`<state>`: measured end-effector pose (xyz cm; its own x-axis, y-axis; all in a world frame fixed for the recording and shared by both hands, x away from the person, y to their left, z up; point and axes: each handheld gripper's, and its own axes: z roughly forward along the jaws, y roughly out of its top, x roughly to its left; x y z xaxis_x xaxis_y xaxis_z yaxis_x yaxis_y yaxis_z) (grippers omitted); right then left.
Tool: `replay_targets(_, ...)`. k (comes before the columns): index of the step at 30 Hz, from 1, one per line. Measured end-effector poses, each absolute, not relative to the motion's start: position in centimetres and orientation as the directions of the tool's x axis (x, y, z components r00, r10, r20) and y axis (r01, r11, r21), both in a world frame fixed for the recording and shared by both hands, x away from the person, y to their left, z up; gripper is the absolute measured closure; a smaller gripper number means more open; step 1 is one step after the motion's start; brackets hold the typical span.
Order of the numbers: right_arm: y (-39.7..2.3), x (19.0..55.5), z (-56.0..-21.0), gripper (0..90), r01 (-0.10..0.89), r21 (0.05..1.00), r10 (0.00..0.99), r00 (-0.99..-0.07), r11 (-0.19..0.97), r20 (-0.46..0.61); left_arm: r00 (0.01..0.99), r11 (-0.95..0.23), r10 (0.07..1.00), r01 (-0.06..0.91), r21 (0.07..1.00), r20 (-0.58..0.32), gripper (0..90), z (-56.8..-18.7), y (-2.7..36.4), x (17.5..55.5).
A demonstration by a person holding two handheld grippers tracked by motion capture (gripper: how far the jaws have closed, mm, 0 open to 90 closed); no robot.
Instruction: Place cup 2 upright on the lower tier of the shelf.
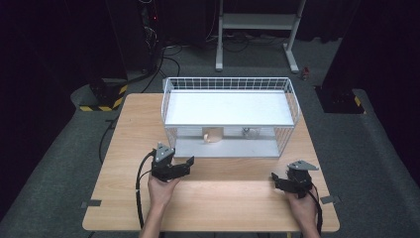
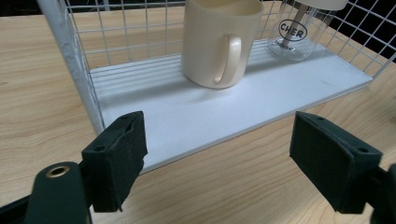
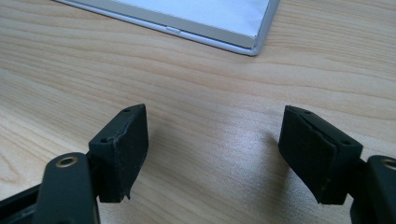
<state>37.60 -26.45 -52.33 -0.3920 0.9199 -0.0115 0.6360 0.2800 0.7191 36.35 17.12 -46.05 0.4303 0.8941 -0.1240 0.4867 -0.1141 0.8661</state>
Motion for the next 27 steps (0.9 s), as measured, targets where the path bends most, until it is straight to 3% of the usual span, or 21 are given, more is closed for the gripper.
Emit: replay_targets(27,-26.5,37.6,-52.3,24.3,0.636,0.719,0.92,-0.392,0.28,-0.011,0.371,-0.09,0.921,0.494,0.865,-0.117,14.6,-46.3,19.3,35.0)
